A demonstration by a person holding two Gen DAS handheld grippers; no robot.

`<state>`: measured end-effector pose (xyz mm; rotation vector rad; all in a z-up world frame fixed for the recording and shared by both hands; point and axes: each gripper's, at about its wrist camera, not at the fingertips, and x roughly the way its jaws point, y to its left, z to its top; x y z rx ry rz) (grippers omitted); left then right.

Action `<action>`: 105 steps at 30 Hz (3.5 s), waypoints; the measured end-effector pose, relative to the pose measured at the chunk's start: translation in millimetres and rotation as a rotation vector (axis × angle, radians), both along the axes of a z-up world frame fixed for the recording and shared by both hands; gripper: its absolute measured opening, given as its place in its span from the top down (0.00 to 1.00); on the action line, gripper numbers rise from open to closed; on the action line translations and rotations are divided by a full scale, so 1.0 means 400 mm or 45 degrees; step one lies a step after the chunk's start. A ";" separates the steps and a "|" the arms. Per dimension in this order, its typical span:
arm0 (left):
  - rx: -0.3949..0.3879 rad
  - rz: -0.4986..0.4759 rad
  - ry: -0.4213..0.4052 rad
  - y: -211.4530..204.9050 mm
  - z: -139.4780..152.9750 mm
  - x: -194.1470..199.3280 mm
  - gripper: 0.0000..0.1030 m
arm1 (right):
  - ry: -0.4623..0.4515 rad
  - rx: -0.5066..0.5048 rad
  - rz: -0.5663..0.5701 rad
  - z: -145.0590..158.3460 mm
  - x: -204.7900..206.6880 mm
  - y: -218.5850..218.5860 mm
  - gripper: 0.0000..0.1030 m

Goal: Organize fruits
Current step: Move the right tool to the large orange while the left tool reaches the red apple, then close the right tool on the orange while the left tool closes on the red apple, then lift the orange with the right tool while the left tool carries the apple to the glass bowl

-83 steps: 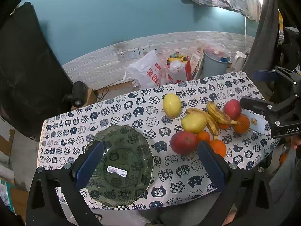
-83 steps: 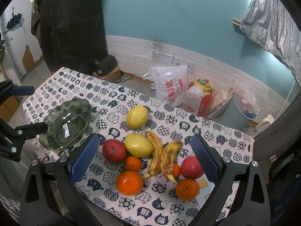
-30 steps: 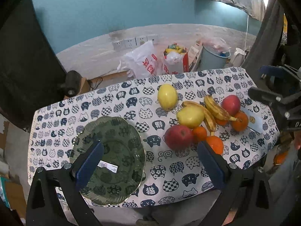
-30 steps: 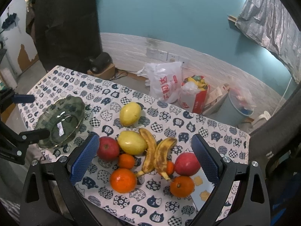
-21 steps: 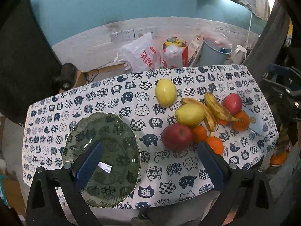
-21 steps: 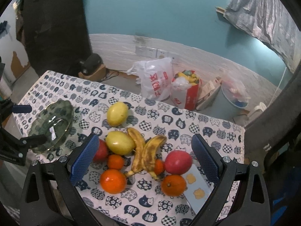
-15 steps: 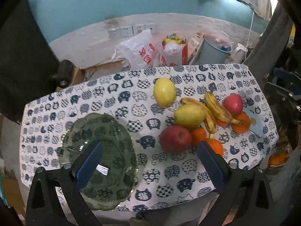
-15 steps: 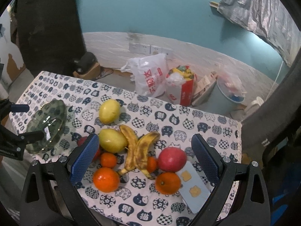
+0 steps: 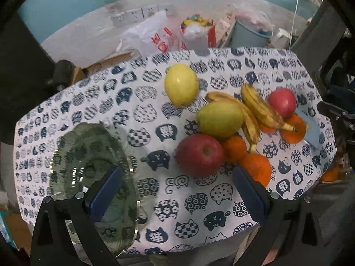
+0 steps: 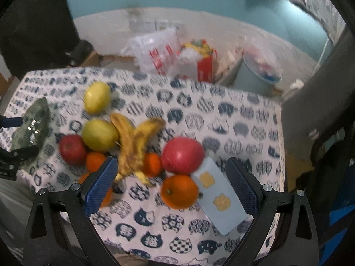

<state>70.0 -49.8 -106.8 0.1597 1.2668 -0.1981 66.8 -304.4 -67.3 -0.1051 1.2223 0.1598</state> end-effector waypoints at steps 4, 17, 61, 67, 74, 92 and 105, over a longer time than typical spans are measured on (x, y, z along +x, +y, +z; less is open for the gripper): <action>0.027 -0.019 0.028 -0.024 -0.041 0.017 0.02 | 0.083 -0.004 -0.039 -0.057 -0.008 -0.038 0.06; 0.053 -0.072 0.131 -0.074 -0.144 0.037 0.02 | 0.267 -0.081 0.027 -0.190 -0.029 -0.052 0.06; 0.034 -0.179 0.037 -0.093 -0.152 0.028 0.23 | 0.252 -0.109 0.065 -0.209 -0.025 -0.030 0.36; 0.020 -0.176 -0.028 -0.087 -0.088 0.011 0.23 | 0.135 -0.117 0.046 -0.144 -0.024 -0.031 0.36; -0.009 -0.178 -0.105 -0.074 -0.021 -0.009 0.23 | -0.058 -0.055 0.066 -0.036 -0.021 -0.005 0.36; -0.119 -0.093 -0.302 0.011 0.136 -0.047 0.23 | -0.266 0.090 0.157 0.102 -0.021 0.112 0.36; -0.149 -0.047 -0.337 0.078 0.170 -0.066 0.23 | -0.280 0.147 0.245 0.129 -0.001 0.220 0.36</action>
